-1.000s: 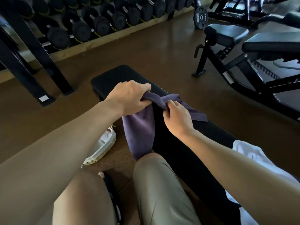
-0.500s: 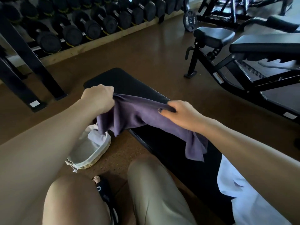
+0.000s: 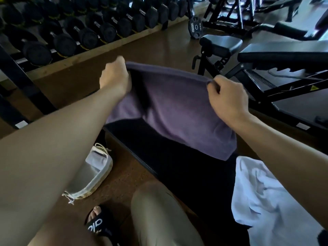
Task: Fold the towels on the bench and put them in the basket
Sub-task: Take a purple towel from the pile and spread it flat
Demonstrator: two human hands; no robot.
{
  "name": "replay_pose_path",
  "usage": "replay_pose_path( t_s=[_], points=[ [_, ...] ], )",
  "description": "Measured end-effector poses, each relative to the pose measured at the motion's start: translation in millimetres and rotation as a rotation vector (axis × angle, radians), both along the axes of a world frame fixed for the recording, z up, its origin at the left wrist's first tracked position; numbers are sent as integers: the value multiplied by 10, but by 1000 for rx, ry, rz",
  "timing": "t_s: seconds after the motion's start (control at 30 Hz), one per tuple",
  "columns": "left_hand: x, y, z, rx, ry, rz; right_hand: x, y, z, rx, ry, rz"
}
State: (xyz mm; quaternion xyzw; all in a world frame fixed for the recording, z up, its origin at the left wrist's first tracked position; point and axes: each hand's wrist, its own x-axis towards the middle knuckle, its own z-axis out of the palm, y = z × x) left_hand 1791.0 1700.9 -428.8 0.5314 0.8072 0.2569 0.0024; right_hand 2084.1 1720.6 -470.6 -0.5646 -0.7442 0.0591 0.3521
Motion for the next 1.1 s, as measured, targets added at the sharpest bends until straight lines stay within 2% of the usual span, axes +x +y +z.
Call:
replay_pose_path(
  t_s=[0.07,0.13,0.2,0.27,0.37,0.43,0.5,0.6,0.67,0.73,0.8,0.87,1.0,1.1],
  points=[
    [26,103,77,178,-261,-43,-19,-96,45,122,101,72],
    [27,85,24,244,-267,-101,-50,-234,-11,193,96,154],
    [-54,7,-188,176,-103,-120,-92,-404,-162,242,12,224],
    [-201,-110,-491,-3,111,-123,-151,-613,-393,225,-115,324],
    [-449,-354,-997,-325,436,-201,-261,-938,-883,80,-375,450],
    [-582,-515,-1325,-437,649,-249,-348,-1122,-1228,-31,-481,497],
    [-659,-638,-1512,-472,741,-247,-427,-1249,-1485,-105,-526,505],
    [-773,-746,-1598,-498,722,-168,-552,-1331,-1607,-197,-561,552],
    [-826,-765,-1604,-501,622,-72,-632,-1323,-1539,-395,-549,573],
    [-829,-763,-1619,-518,404,32,-703,-1263,-1399,-566,-538,572],
    [-791,-727,-1620,-530,50,167,-769,-1144,-1206,-772,-551,582],
    [-726,-680,-1637,-504,-292,266,-825,-950,-1045,-900,-480,550],
    [-603,-660,-1654,-414,-651,314,-1070,-316,-953,-687,-206,367],
    [-558,-515,-1668,-336,-944,449,-1318,228,-974,-669,11,278]
  ],
)
